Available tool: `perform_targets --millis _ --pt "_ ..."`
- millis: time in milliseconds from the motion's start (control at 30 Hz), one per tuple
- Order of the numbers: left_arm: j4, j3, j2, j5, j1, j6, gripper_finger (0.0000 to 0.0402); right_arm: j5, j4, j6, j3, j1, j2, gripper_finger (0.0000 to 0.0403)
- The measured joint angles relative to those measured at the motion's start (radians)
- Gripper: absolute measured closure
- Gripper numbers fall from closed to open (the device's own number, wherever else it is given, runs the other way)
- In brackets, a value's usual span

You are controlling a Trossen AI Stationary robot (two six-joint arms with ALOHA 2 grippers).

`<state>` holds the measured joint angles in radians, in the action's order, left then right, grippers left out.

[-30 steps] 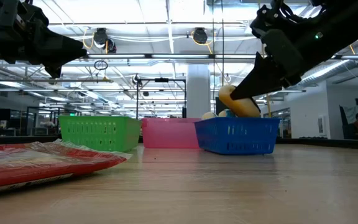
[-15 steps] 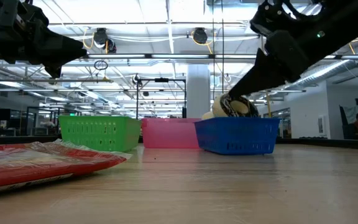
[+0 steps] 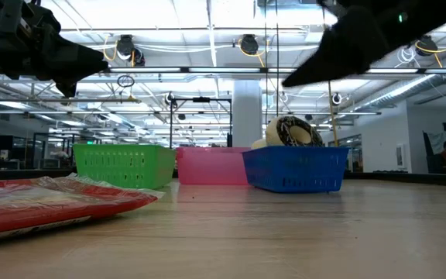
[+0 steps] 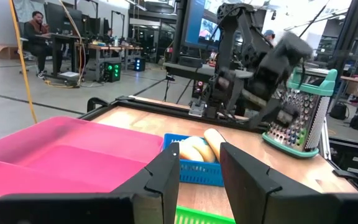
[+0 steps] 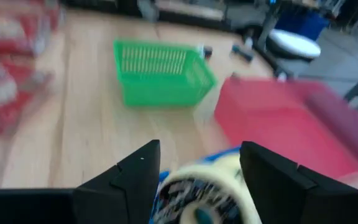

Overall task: Pick & Place Food Item
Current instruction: Put the purple food coloring bottle into the green bin

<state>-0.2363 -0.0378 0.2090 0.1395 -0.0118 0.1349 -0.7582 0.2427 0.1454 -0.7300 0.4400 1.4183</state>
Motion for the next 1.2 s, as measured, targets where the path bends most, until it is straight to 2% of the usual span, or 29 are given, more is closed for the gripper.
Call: perform_targets --millis 367,500,700,967,1200 --pt "0.0 0.0 0.0 0.0 0.0 0.0 0.0286 -0.005 -0.083 -0.283 0.0 0.0 -0.345 0.0198" --pt "0.0 0.0 0.0 0.0 0.0 0.0 0.0286 -0.005 -0.12 -0.288 0.029 0.0 -0.446 0.0198" --pt "0.0 0.0 0.0 0.0 0.0 0.0 0.0286 0.007 -0.085 -0.237 0.165 -0.047 -0.587 0.0205" --pt "-0.028 0.0 0.0 0.0 0.0 -0.005 0.0286 0.282 -0.066 -0.041 0.34 -0.205 -0.746 0.0226" --pt "-0.06 0.0 0.0 0.0 0.0 -0.018 0.0286 0.428 -0.022 -0.064 0.45 -0.279 -0.825 0.025"
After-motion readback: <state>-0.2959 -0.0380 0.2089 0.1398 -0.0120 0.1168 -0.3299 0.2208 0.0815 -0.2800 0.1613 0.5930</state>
